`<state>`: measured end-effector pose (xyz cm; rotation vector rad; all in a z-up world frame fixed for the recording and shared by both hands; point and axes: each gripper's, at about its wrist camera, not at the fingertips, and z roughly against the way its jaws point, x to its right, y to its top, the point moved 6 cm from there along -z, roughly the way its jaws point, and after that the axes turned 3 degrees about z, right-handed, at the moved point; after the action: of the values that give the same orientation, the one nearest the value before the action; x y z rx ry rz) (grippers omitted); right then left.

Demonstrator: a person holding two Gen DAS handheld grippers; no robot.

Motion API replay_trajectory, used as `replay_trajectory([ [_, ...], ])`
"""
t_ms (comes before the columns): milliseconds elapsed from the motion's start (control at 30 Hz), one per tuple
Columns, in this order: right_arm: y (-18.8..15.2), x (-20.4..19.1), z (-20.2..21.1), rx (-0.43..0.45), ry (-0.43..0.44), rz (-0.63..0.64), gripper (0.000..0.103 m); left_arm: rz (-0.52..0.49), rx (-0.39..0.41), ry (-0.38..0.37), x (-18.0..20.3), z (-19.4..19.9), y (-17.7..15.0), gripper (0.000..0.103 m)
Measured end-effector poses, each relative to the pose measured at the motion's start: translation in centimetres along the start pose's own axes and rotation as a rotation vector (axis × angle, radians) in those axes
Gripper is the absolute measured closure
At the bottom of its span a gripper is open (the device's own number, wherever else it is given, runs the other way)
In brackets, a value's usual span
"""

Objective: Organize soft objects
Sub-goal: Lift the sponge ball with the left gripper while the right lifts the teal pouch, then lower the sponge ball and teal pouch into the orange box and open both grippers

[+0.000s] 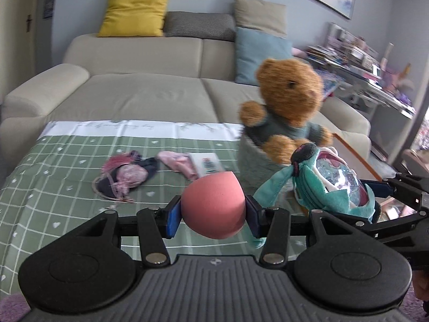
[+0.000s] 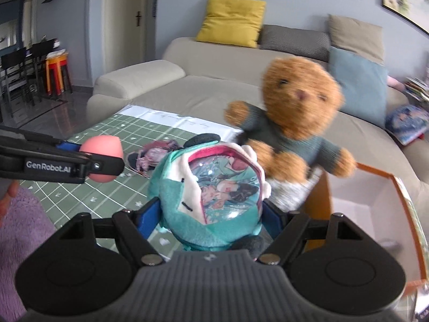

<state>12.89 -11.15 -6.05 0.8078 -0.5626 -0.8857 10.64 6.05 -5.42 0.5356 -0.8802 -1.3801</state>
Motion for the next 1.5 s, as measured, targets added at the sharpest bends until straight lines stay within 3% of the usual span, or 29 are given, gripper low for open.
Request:
replay_trajectory([
  [533,-3.6,11.0,6.7,0.047,-0.215,-0.154,0.026,-0.254,-0.032,-0.178,13.0,-2.7,1.9,0.047],
  [833,-4.4,17.5,7.2,0.044,-0.321,-0.187,0.026,-0.368,-0.037,-0.286,19.2,-6.3,3.2,0.048],
  [1100,-2.7,23.0,4.4,0.034,-0.297,-0.218,0.026,-0.439,-0.071,-0.326,23.6,-11.2,5.2,0.047],
  [1267,-1.0,26.2,1.6,0.011,-0.249,-0.21,0.026,-0.522,-0.114,-0.304,25.8,-15.2,6.5,0.047],
  [1500,-0.4,30.3,-4.6,-0.079,-0.193,-0.187,0.026,-0.725,-0.244,-0.232,27.7,-20.8,6.3,0.047],
])
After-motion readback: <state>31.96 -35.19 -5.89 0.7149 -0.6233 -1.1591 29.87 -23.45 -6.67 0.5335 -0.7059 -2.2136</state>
